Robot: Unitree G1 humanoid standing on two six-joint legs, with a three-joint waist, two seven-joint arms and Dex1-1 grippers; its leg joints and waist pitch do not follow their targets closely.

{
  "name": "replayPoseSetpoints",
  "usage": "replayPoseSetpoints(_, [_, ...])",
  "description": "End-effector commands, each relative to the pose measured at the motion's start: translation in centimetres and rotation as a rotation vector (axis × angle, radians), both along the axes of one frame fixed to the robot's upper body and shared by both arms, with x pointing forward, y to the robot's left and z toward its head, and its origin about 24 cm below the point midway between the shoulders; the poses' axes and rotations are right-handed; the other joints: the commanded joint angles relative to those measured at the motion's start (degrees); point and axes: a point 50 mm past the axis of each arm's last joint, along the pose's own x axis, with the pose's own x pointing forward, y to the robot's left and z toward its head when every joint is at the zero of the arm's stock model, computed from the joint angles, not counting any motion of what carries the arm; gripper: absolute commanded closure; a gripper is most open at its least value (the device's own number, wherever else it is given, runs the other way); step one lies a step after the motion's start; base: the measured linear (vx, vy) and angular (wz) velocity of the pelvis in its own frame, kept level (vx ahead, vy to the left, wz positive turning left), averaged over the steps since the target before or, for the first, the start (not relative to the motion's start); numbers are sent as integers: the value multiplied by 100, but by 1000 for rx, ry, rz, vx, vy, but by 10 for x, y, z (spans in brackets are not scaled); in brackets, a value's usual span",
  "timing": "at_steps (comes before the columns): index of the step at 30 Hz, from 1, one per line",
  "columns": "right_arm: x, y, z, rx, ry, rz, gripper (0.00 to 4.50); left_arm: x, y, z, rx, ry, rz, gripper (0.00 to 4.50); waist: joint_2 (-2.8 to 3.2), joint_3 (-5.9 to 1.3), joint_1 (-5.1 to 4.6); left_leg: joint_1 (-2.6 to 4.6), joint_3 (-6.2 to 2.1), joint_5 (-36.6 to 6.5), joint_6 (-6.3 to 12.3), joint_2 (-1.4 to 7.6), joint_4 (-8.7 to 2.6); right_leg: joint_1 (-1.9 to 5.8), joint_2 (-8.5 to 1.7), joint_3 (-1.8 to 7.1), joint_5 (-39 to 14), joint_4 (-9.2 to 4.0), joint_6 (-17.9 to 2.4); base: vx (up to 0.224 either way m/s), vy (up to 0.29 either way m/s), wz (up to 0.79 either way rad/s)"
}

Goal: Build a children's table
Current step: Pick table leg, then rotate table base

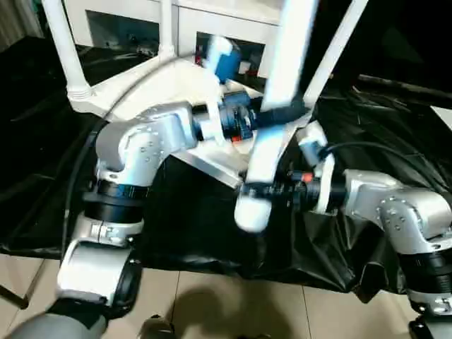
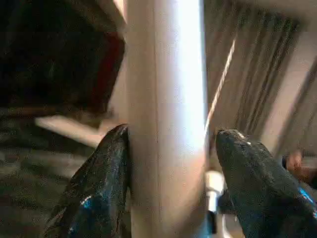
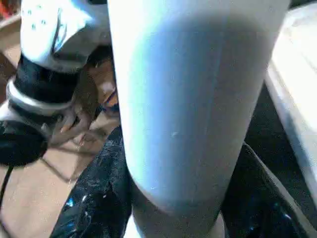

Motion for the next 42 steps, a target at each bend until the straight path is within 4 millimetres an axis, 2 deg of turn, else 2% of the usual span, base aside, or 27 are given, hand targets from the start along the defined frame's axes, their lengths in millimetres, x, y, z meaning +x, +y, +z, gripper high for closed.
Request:
replayPoseSetpoints(1, [5, -10, 9, 65, -52, -102, 261, 6, 7, 3, -164, 44, 77, 151, 66, -559, 9, 110, -1, -1355, -379, 94, -431, 297, -379, 199, -1620, -445, -1004, 0, 0, 0])
replayPoseSetpoints(5, [12, -17, 11, 62, -89, -225, 261, 11, 13, 3, -202, 49, 136, 151, 86, -556, 6, 132, -11, -1389, -374, 98, -455, 279, -354, 195, -1725, -463, -860, 0, 0, 0])
replayPoseSetpoints(7, [18, -32, 10, 17, -133, -406, 261, 25, 20, -12, -12, 30, 312, 151, 89, -555, 5, 139, -21, -1413, -417, 99, -469, 258, -353, 196, -1876, -487, -702, 0, 0, 0])
replayPoseSetpoints(8, [18, -32, 10, 17, -133, -406, 261, 25, 20, -12, -12, 30, 312, 151, 88, -554, -6, 147, -27, -1447, -447, 98, -480, 255, -346, 198, -1996, -490, -550, 0, 0, 0])
replayPoseSetpoints(9, [20, -38, 7, -38, -152, -476, 261, 32, 24, -22, 118, 6, 387, 151, 71, -554, -10, 146, -20, -1448, -442, 89, -477, 262, -344, 200, -2037, -496, -506, 0, 0, 0])
replayPoseSetpoints(10, [20, -42, 5, -73, -165, -519, 261, 36, 27, -29, 196, -12, 433, 135, 86, -549, -7, 140, -32, -1447, -467, 90, -492, 255, -347, 204, -2156, -514, -342, 0, 0, 0])
replayPoseSetpoints(11, [21, -47, 1, -98, -161, -576, 261, 39, 32, -41, 359, -64, 462, 135, 90, -552, -2, 148, -38, -1448, -476, 92, -499, 254, -352, 204, -2191, -525, -287, 0, 0, 0])
replayPoseSetpoints(12, [21, -52, -4, -144, -161, -630, 261, 43, 38, -54, 532, -124, 493, 125, 110, -560, -1, 150, -52, -1428, -490, 86, -508, 246, -350, 209, -2246, -531, -123, 0, 0, 0])
replayPoseSetpoints(13, [21, -52, -4, -144, -161, -630, 261, 43, 38, -54, 532, -124, 493, 118, 87, -560, -29, 129, -49, -1401, -498, 78, -520, 259, -339, 212, -2239, -526, -56, 0, 0, 0])
replayPoseSetpoints(14, [21, -55, -7, -166, -160, -654, 261, 45, 41, -62, 628, -161, 498, 115, 100, -578, -17, 137, -52, -1373, -512, 84, -508, 265, -355, 208, -2140, -495, -122, 0, 0, 0])
replayPoseSetpoints(15, [20, -59, -14, -205, -154, -690, 262, 47, 44, -76, 789, -222, 465, 92, 120, -579, -27, 142, -52, -1280, -478, 93, -509, 236, -346, 211, -1819, -503, -286, 0, 0, 0])
replayPoseSetpoints(18, [19, -61, -19, -237, -153, -704, 262, 47, 44, -84, 870, -239, 424, 83, 132, -587, -19, 144, -28, -1306, -495, 91, -495, 252, -354, 223, -1527, -434, -539, 0, 0, 0])
replayPoseSetpoints(19, [18, -65, -26, -282, -152, -728, 262, 48, 43, -102, 1002, -249, 325, 75, 143, -598, -11, 135, -30, -1212, -484, 91, -492, 268, -357, 218, -1326, -418, -654, 0, 0, 0])
replayPoseSetpoints(20, [18, -66, -27, -296, -152, -739, 262, 48, 43, -109, 1050, -249, 291, 65, 146, -576, -18, 146, -10, -1261, -480, 71, -488, 250, -339, 228, -1347, -434, -652, 0, 0, 0])
replayPoseSetpoints(23, [18, -68, -27, -294, -155, -766, 262, 49, 42, -118, 1093, -257, 243, 42, 140, -566, -24, 137, -14, -1339, -452, 75, -492, 273, -361, 231, -1315, -435, -743, 0, 0, 0])
replayPoseSetpoints(25, [17, -68, -27, -294, -155, -771, 262, 49, 40, -120, 1096, -261, 209, 40, 149, -526, -35, 144, -16, -1483, -404, 79, -501, 270, -375, 236, -1373, -446, -860, 0, 0, 0])
replayPoseSetpoints(27, [14, -68, -27, -305, -155, -768, 262, 49, 39, -124, 1150, -299, 145, 3, 180, -439, -57, 160, -19, -1733, -334, 73, -529, 236, -355, 244, -1618, -515, -806, 0, 0, 0])
replayPoseSetpoints(30, [11, -69, -27, -320, -161, -765, 262, 53, 38, -122, 1194, -338, 139, 0, 207, -376, -56, 162, -26, -1687, -265, 71, -546, 233, -357, 252, -1561, -511, -829, 0, 0, 0])
replayPoseSetpoints(31, [10, -69, -27, -322, -161, -767, 262, 56, 37, -119, 1208, -353, 146, 0, 178, -369, -59, 157, -16, -1649, -214, 63, -544, 247, -353, 252, -1602, -530, -834, 0, 0, 0])
replayPoseSetpoints(32, [9, -70, -27, -323, -161, -769, 262, 58, 36, -118, 1224, -364, 139, 0, 233, -295, -53, 158, -19, -1695, -204, 55, -558, 206, -352, 255, -1701, -550, -815, 0, 0, 0])
replayPoseSetpoints(33, [8, -70, -27, -324, -161, -771, 262, 59, 36, -117, 1236, -372, 131, 0, 244, -242, -58, 167, -20, -1789, -174, 50, -572, 198, -342, 260, -1843, -585, -769, 0, 0, 0])
replayPoseSetpoints(36, [5, -69, -28, -325, -160, -769, 262, 60, 36, -116, 1261, -391, 121, 0, 248, -202, -65, 128, -34, -1378, -40, 48, -582, 270, -351, 250, -1496, -533, -885, 0, 0, 0])
replayPoseSetpoints(37, [3, -69, -29, -328, -158, -767, 262, 61, 34, -115, 1263, -398, 109, 0, 322, -149, -66, 114, -40, -1347, -21, 45, -588, 244, -351, 252, -1447, -533, -924, 0, 0, 0])
replayPoseSetpoints(38, [3, -69, -29, -328, -158, -767, 262, 61, 34, -115, 1263, -398, 109, 0, 331, -122, -81, 115, -28, -1398, 6, 39, -590, 227, -336, 255, -1494, -573, -923, 0, 0, 0])
replayPoseSetpoints(40, [0, -67, -29, -333, -159, -764, 262, 60, 34, -116, 1287, -411, 80, 0, 401, -87, -85, 118, -38, -1282, 55, 42, -584, 248, -349, 261, -1245, -532, -1064, 0, 0, 0])
replayPoseSetpoints(41, [0, -67, -29, -333, -160, -763, 262, 60, 34, -116, 1293, -413, 72, 0, 368, -95, -102, 111, -29, -1239, 89, 38, -578, 266, -338, 263, -1174, -535, -1089, 0, 0, 0])
replayPoseSetpoints(42, [-1, -66, -29, -332, -162, -762, 262, 60, 34, -117, 1298, -412, 61, 19, 441, -93, -110, 93, -38, -978, 155, 32, -558, 289, -341, 263, -769, -470, -1241, 0, 0, 0])
